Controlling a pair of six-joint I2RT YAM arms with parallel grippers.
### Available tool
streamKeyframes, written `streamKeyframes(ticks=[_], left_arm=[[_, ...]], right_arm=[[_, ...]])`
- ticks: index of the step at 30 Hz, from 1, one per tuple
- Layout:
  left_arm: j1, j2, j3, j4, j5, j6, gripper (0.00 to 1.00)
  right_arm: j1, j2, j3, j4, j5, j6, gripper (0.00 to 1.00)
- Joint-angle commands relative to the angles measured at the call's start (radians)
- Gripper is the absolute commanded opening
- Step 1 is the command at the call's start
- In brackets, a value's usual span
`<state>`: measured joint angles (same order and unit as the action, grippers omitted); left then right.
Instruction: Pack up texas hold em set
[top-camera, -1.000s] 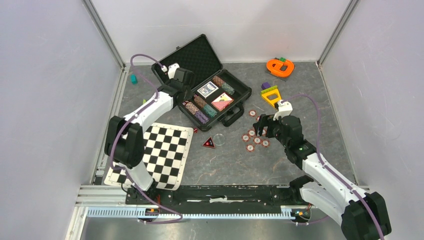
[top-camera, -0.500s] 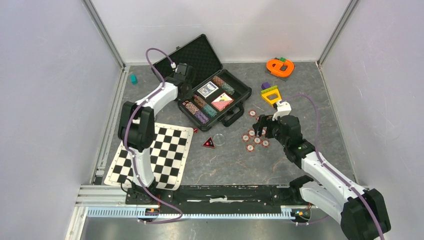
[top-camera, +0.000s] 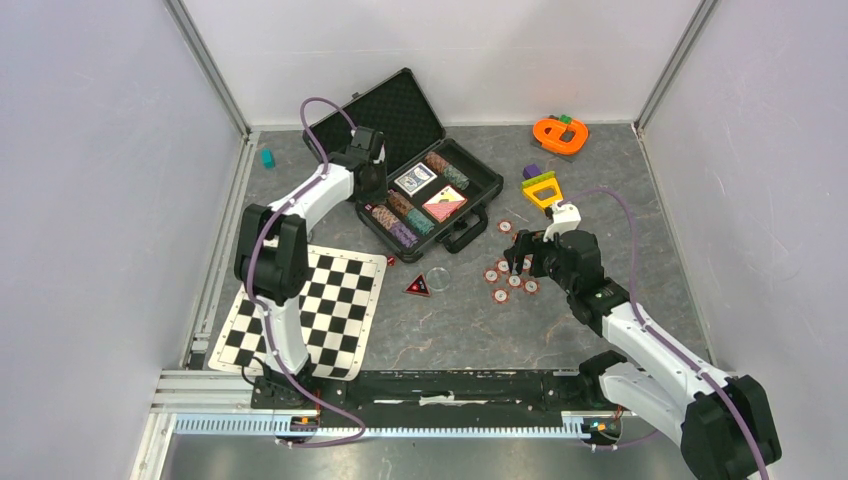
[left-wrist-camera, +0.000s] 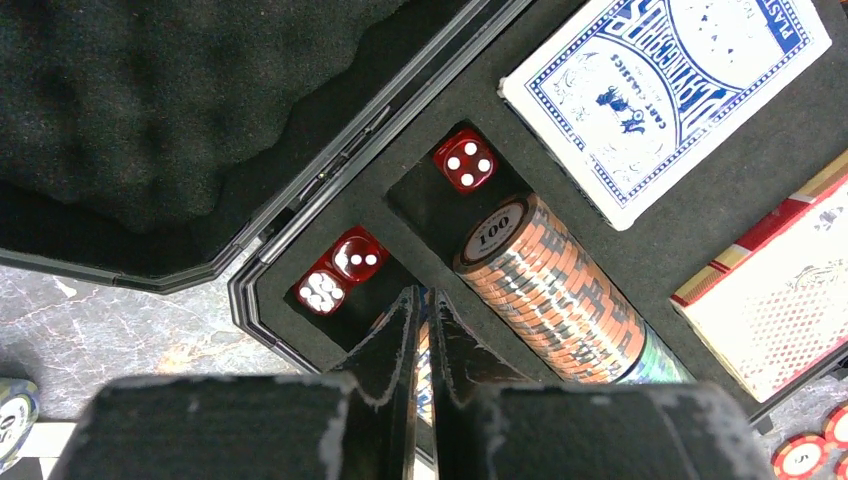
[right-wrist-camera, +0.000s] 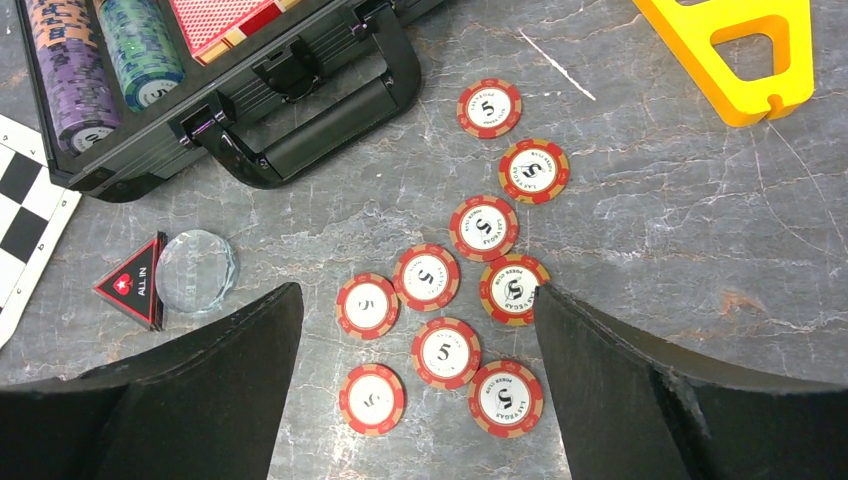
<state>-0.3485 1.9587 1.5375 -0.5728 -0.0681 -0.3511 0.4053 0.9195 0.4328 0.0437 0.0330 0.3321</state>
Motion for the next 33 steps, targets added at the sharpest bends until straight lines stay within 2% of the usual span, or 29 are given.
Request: streamKeyframes(ticks=[1,5,8,9,10,12,13,16,18,24,29,33], left_arm=[[-0.01,-0.052,0.015,-0.079,0.11,0.047,0.11],[-0.004,-0.091,0.045,-0.123,-0.141,0.019,0.14],[0.01,-0.178,-0.013,-0.112,-0.33,-0.046,0.17],[0.019,-0.214,-0.045,-0.087,-0.379,-0.068,0.22],[0.025,-0.26,-0.093,-0.064,-0.427,-0.112,0.4],[0.039,-0.344,-0.192,-0.021,-0.512,-0.19,0.96],[0.049,-0.384,-0.242,-0.008,-0.547,-0.238,0.99],[0.099,-0.47,-0.348,-0.011,-0.638,-0.395,1.0],[0.157,-0.508,-0.396,-0.05,-0.637,-0.533,1.0],[0.341,-0.519,-0.492,0.036,-0.359,-0.643,1.0],[0.406,-0.447,-0.487,0.083,-0.282,-0.714,0.99],[0.452,-0.37,-0.481,0.157,-0.169,-0.739,0.94]], right_arm=[[0.002,0.005,0.012,0.022,-0.023,-0.012,0.9],[0.003,-0.004,0.014,0.021,-0.027,-0.012,0.9],[0.003,-0.005,0.017,0.016,-0.027,-0.016,0.91],[0.003,-0.003,0.018,0.016,-0.027,-0.015,0.91],[0.003,-0.001,0.017,0.017,-0.026,-0.015,0.91],[0.003,0.006,0.015,0.021,-0.028,-0.013,0.91],[0.003,0.009,0.014,0.024,-0.03,-0.014,0.91],[0.003,0.013,0.008,0.03,-0.03,-0.012,0.91],[0.003,0.011,0.003,0.033,-0.03,-0.012,0.9],[0.003,0.007,-0.007,0.044,-0.03,-0.011,0.91],[0.003,0.007,-0.011,0.046,-0.063,-0.009,0.91],[0.003,0.004,-0.015,0.047,-0.067,-0.009,0.9]])
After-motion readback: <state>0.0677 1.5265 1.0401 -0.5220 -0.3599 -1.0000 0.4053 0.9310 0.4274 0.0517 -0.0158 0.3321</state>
